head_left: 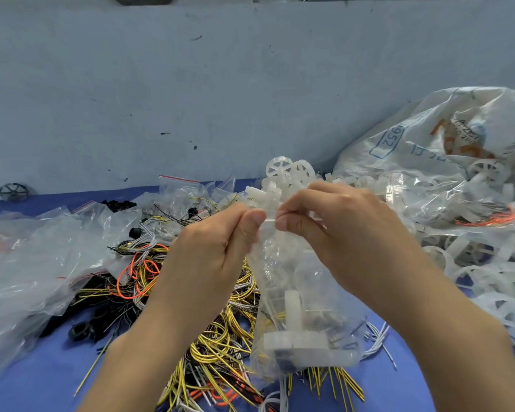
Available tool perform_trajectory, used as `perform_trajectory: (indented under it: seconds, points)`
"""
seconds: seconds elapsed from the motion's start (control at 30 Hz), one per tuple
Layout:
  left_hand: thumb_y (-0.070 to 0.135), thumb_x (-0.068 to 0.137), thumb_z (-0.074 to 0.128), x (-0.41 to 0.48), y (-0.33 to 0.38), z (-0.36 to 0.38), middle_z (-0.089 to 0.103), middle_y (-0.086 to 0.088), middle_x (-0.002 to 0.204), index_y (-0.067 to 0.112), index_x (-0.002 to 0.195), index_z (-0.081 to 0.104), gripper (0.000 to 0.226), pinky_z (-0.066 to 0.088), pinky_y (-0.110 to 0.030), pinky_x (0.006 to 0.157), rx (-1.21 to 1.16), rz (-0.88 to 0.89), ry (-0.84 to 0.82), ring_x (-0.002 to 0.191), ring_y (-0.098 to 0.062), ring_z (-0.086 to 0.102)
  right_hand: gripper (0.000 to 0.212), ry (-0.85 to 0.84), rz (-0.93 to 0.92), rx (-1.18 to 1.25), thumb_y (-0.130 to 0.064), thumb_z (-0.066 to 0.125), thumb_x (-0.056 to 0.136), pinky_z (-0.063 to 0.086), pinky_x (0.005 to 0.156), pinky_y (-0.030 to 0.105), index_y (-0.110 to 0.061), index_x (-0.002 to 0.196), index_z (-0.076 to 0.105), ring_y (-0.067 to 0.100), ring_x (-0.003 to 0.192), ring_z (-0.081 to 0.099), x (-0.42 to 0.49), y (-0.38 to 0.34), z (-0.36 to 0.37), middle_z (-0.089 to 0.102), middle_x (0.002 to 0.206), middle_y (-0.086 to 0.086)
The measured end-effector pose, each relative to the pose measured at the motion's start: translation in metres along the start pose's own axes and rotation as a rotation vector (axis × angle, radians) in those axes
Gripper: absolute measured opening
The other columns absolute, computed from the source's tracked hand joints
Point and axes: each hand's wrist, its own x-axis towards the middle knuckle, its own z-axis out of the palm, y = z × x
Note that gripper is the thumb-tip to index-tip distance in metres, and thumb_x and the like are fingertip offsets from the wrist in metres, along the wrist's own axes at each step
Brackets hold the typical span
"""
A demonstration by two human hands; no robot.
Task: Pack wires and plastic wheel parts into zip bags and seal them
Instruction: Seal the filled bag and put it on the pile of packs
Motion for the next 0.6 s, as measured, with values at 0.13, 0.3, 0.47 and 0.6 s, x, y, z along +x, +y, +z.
perform_trajectory:
  seconds: [0.13,0.3,0.47,0.6]
  points:
    - [0.053,0.101,0.028,-0.001,-0.005,-0.003,0.052,0.014,0.068,0.032,0.073,0.047,0.040,0.034,-0.018,0.053,0.021,-0.021,-0.003,0.059,-0.006,0.052,0.014,0.013,0.032,0.014,-0.043,0.059,0.094,0.030,0.077,0.028,-0.036,0.091,0.071,0.008,0.083,0.051,-0.002,0.010,-0.001,0.065,0.091,-0.018]
    - [0.054,0.101,0.028,-0.003,-0.009,-0.005,0.055,0.011,0.072,0.030,0.073,0.049,0.043,0.040,-0.022,0.053,0.029,-0.026,0.007,0.063,-0.009,0.055,0.014,0.039,0.042,0.006,-0.043,0.059,0.092,0.032,0.080,0.029,-0.035,0.089,0.071,0.009,0.082,0.049,-0.003,0.023,-0.005,0.063,0.087,-0.019]
    - [0.051,0.101,0.029,-0.004,-0.011,-0.007,0.055,0.016,0.073,0.029,0.071,0.050,0.043,0.038,-0.016,0.053,0.029,-0.021,0.005,0.063,-0.006,0.056,0.018,0.048,0.050,-0.010,-0.045,0.057,0.089,0.036,0.084,0.033,-0.033,0.088,0.072,0.012,0.083,0.047,-0.005,0.032,-0.009,0.058,0.084,-0.022]
    - [0.052,0.101,0.029,-0.004,-0.014,-0.009,0.057,0.009,0.069,0.028,0.072,0.051,0.043,0.042,-0.021,0.054,0.034,-0.030,0.005,0.065,-0.010,0.057,0.016,0.065,0.071,-0.018,-0.041,0.061,0.088,0.041,0.085,0.039,-0.031,0.088,0.073,0.016,0.083,0.050,-0.007,0.039,-0.013,0.065,0.087,-0.016]
